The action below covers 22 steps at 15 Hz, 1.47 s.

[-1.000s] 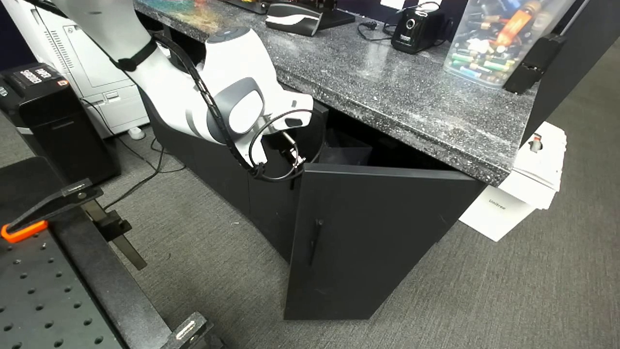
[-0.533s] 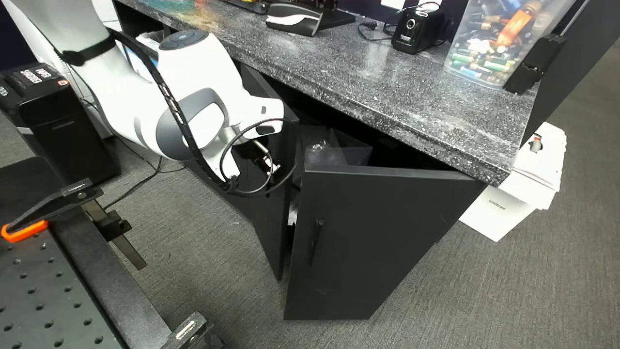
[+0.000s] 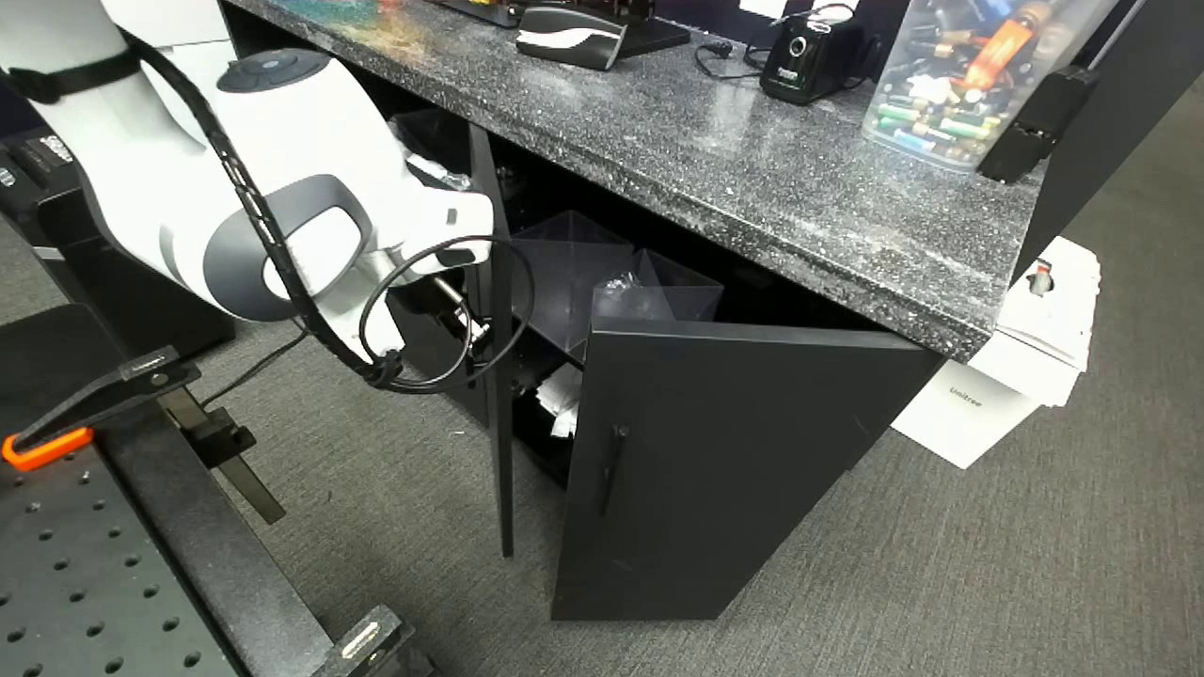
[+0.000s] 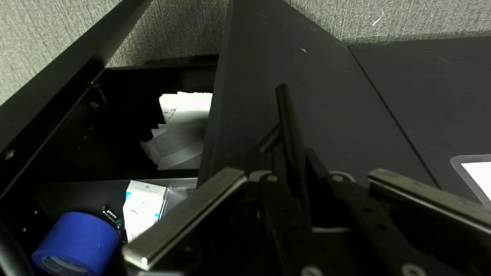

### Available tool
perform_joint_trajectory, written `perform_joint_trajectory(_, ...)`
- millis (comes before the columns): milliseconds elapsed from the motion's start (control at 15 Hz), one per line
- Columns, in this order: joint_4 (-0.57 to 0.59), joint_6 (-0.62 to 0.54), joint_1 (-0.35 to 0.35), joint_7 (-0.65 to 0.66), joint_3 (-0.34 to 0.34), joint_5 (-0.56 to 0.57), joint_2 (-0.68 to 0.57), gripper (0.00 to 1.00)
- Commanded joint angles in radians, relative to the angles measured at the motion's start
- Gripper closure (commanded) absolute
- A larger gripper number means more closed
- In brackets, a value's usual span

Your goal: Open the left bottom cabinet door

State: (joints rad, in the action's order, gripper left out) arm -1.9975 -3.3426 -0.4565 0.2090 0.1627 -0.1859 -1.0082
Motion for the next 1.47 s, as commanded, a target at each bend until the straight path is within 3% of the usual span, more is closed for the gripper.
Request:
perform_joint_trajectory(0, -0.068, 0.072, 0.044, -0.049, -0.132, 0.041, 0.15, 0.96)
perform_joint_trajectory(533, -0.087, 0.047, 0.07, -0.043, -0.17, 0.038, 0.15, 0.96)
perform_joint_trajectory(600, -0.088, 0.053, 0.07, -0.042, -0.169, 0.037, 0.152, 0.83)
perform_joint_trajectory(667, -0.092, 0.059, 0.071, -0.043, -0.171, 0.038, 0.155, 0.59)
perform_joint_trajectory(800, -0.131, 0.108, 0.089, -0.054, -0.216, 0.044, 0.194, 0.56)
perform_joint_trajectory(1133, -0.154, 0.381, 0.121, -0.043, -0.41, 0.049, 0.33, 0.22)
perform_joint_trajectory(1333, -0.16, 0.626, 0.036, 0.068, -0.434, 0.015, 0.428, 0.0)
perform_joint_trajectory(1400, -0.156, 0.71, 0.03, 0.093, -0.453, 0.01, 0.46, 0.0)
